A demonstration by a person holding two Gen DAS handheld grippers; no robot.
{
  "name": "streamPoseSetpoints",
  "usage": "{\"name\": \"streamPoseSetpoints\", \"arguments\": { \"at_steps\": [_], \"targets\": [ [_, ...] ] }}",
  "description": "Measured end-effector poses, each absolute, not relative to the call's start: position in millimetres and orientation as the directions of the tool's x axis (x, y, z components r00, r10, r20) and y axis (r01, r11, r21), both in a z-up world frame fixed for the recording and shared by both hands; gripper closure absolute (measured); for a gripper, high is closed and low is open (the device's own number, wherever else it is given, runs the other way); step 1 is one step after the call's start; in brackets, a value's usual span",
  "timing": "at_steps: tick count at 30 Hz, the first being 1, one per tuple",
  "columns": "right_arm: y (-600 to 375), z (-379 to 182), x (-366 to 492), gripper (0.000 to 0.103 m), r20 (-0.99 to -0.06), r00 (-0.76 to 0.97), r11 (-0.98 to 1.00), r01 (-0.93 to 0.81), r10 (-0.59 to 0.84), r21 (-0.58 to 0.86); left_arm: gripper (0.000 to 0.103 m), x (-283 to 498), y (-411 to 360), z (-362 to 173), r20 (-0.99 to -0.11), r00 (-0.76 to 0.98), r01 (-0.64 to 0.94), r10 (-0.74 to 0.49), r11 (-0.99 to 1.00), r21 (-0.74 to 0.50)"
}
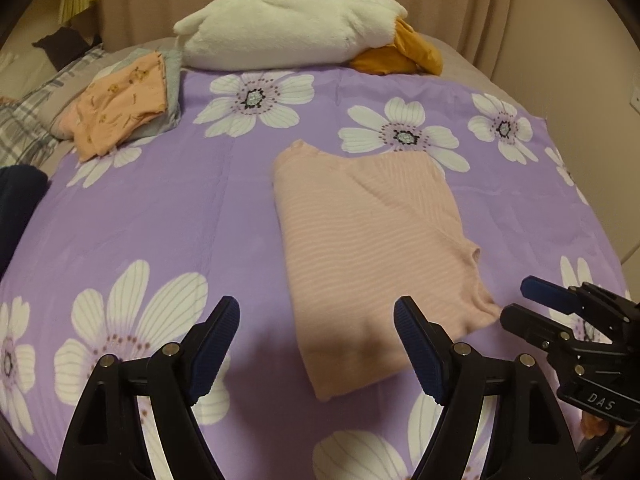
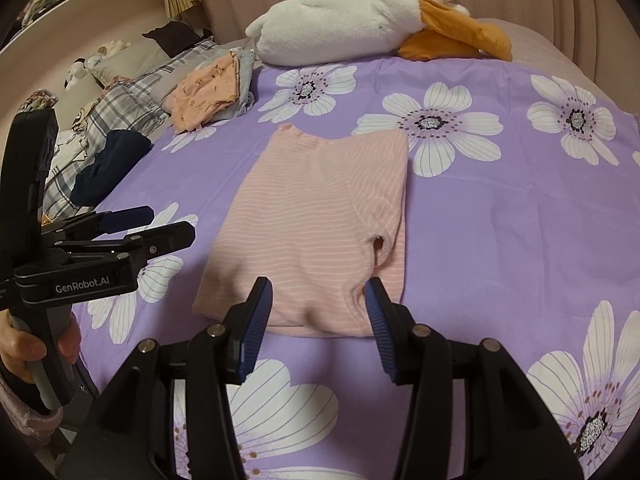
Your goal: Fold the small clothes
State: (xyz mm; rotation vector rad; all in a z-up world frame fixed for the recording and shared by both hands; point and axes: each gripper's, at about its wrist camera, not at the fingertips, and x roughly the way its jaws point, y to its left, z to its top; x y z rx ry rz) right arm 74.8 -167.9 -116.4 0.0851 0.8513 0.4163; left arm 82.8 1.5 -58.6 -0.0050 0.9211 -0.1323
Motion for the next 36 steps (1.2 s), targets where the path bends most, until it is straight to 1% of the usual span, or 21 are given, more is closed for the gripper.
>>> {"name": "streamPoseSetpoints", "arguments": {
  "at_steps": [11, 17, 20, 36],
  "targets": [
    [-157.9, -98.1, 53.7, 0.052, -0.69, 0.602, 0.909, -0.356, 0.401, 0.218, 0.024, 61.9, 9.4, -47.7, -0.783, 0.616, 0.086, -0.087, 0.995, -0.043],
    [-151.9, -85.9, 41.7, 0.043, -0.679, 0.62, 0.911, -0.365, 0.393, 0.194, 0.024, 51.2, 15.2, -42.0, -0.779, 0.623, 0.069, -0.071, 0.997, -0.035],
    [-149.3, -81.4, 37.8, 0.041, -0.681, 0.628, 0.917, -0.358, 0.377, 0.177, 0.024, 45.2, 17.4, -38.1, -0.773, 0.632, 0.064, -0.063, 0.998, -0.029],
    [-145.9, -60.2, 13.7, 0.04, -0.657, 0.658, 0.921, -0.355, 0.368, 0.16, 0.024, 22.6, 19.4, -21.8, -0.746, 0.665, 0.059, -0.037, 0.998, 0.003]
  ]
}}
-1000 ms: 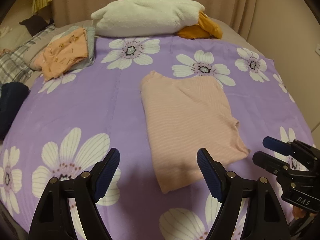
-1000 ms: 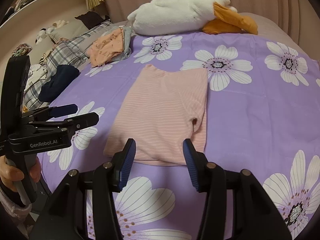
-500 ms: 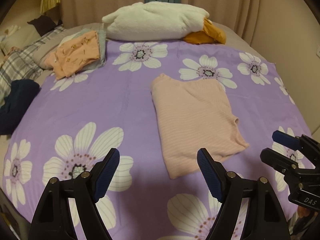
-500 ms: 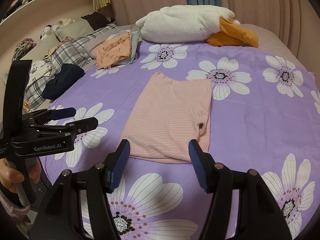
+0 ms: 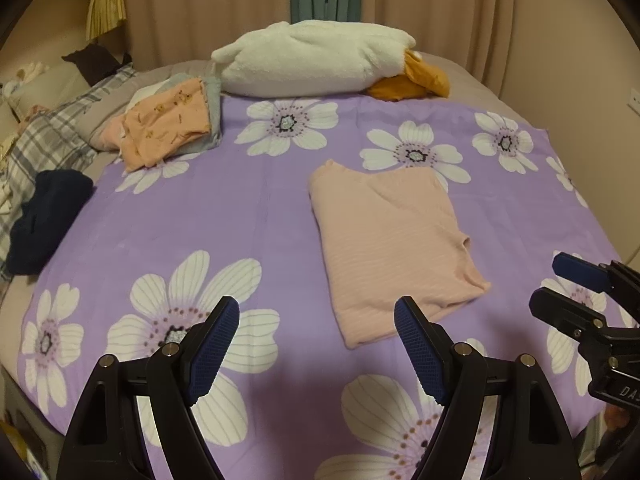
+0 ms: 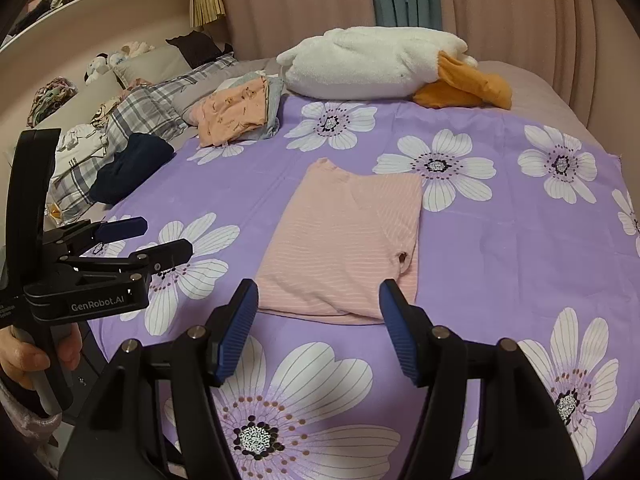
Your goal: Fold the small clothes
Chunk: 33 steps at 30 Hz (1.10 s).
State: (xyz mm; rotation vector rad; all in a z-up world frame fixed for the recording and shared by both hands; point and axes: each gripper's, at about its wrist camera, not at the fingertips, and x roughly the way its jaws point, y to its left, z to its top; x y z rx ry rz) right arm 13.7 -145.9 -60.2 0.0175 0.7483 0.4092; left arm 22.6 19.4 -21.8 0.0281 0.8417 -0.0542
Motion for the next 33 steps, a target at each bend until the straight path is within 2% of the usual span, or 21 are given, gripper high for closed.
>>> {"name": "streamPoseSetpoints", "arguments": {
  "at_steps": [8, 12, 33],
  "targets": [
    [-145.2, -59.2, 11.3, 0.04, -0.656, 0.659, 0.921, -0.357, 0.368, 0.158, 0.023, 18.1, 19.8, -19.3, -0.742, 0.67, 0.058, -0.036, 0.998, 0.003],
    [-145.3, -59.3, 11.3, 0.04, -0.657, 0.658, 0.921, -0.356, 0.367, 0.158, 0.018, 15.8, 20.0, -18.5, -0.742, 0.669, 0.056, -0.039, 0.998, -0.002],
    [-144.6, -60.9, 5.7, 0.04, -0.658, 0.657, 0.922, -0.354, 0.367, 0.16, 0.018, 13.6, 18.2, -17.0, -0.743, 0.668, 0.051, -0.028, 0.999, 0.007]
  ]
}}
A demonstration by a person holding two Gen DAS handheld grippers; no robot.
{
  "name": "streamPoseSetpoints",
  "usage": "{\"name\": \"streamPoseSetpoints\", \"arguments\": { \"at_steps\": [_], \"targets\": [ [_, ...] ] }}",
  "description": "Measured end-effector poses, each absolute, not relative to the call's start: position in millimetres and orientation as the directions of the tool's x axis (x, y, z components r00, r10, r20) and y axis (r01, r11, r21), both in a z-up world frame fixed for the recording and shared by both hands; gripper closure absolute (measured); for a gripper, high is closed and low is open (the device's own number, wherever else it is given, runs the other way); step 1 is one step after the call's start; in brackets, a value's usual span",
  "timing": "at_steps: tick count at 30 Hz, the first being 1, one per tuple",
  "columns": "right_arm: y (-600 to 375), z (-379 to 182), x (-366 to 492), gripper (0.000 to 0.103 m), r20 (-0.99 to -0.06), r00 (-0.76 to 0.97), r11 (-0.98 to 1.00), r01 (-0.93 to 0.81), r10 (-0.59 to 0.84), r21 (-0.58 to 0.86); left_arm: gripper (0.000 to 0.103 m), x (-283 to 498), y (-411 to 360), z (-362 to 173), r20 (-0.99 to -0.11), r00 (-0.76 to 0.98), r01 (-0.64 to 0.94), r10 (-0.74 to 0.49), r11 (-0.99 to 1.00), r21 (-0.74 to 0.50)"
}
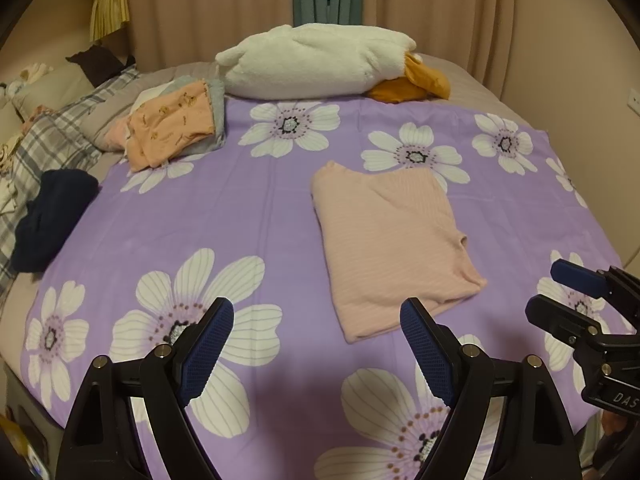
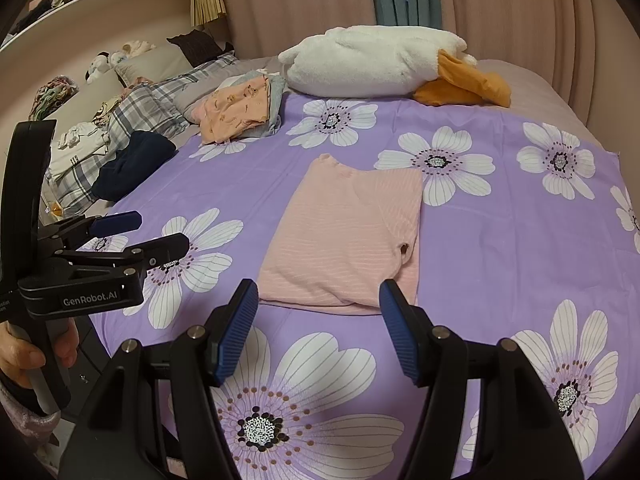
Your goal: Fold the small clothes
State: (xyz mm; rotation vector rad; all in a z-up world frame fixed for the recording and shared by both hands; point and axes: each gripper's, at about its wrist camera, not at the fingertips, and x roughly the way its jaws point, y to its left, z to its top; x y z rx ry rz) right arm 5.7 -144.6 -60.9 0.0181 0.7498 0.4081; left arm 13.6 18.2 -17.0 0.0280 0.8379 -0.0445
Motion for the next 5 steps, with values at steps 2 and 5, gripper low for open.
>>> {"name": "streamPoseSetpoints", "arguments": {
  "at_steps": [2, 5],
  "targets": [
    [-144.2, -60.4, 4.1, 0.04, -0.657, 0.66, 0.922, -0.352, 0.365, 0.159, 0.018, 13.6, 17.8, -17.2, -0.745, 0.667, 0.046, -0.023, 0.999, 0.011],
    [-144.3, -62.3, -0.2, 0.04, -0.655, 0.662, 0.922, -0.353, 0.364, 0.156, 0.018, 14.2, 17.5, -17.6, -0.747, 0.664, 0.047, -0.025, 0.999, 0.008]
  ]
}}
